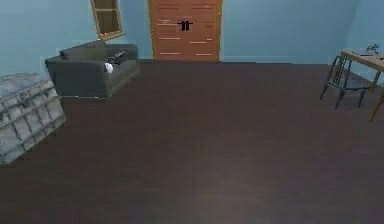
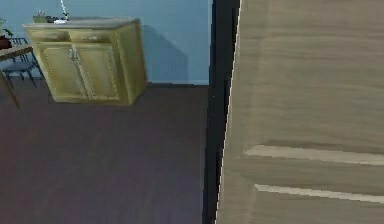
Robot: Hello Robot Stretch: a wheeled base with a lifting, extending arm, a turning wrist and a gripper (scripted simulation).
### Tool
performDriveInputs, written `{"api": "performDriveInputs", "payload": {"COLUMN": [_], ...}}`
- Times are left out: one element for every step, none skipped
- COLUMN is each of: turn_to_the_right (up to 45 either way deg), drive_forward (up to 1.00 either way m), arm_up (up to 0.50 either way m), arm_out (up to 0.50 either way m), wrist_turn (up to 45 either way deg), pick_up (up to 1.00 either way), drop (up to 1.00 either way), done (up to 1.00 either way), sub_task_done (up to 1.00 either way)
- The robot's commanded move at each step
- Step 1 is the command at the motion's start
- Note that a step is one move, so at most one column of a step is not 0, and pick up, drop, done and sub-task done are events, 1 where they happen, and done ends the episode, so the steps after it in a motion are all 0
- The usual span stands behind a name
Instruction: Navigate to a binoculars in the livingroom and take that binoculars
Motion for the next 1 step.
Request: {"api": "performDriveInputs", "payload": {"turn_to_the_right": [0.0], "drive_forward": [0.15], "arm_up": [0.00], "arm_out": [0.00], "wrist_turn": [0.0], "pick_up": [0.00], "drop": [0.00], "done": [0.00], "sub_task_done": [0.00]}}
